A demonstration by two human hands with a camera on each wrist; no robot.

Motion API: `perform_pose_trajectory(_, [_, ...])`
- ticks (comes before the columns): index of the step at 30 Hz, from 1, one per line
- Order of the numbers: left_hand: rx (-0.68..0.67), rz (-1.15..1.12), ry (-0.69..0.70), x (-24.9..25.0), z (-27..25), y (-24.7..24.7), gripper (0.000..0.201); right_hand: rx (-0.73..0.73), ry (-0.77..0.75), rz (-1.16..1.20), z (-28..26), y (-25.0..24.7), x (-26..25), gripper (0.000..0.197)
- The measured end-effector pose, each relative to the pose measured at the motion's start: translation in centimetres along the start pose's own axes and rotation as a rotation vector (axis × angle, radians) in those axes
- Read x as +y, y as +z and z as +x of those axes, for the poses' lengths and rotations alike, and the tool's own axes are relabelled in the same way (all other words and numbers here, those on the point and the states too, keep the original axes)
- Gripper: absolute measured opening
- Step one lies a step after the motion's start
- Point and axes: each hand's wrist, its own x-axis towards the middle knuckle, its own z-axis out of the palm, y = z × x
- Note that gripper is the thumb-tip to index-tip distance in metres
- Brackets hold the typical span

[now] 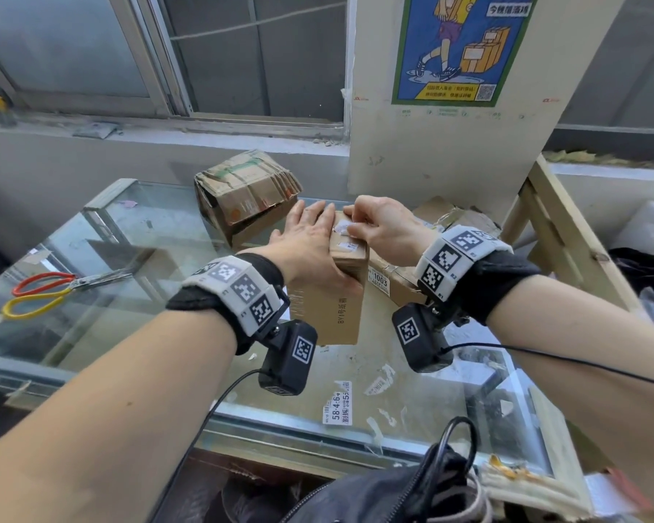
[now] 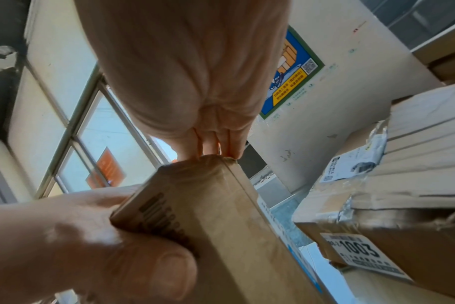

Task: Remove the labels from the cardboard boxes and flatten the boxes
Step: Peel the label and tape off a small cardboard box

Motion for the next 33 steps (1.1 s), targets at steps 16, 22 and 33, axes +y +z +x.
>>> perform_pose_trajectory(16, [0.004, 0.015, 0.002, 0.0, -0.4, 0.4, 0.132, -0.161, -0.028, -0.103, 0.3, -1.3, -0.6, 0.029])
perform_pose_trajectory(22, [0.004, 0.009, 0.005, -0.3, -0.1, 0.6, 0.135, -0.190, -0.030, -0.114, 1.1, -1.5, -0.8, 0.021])
perform_pose_trajectory(33, [0.042, -0.009, 0.022, 0.2, 0.0, 0.4, 0.132, -0.065, 0.020, 0.120, 1.3, -0.9, 0.5, 0.018])
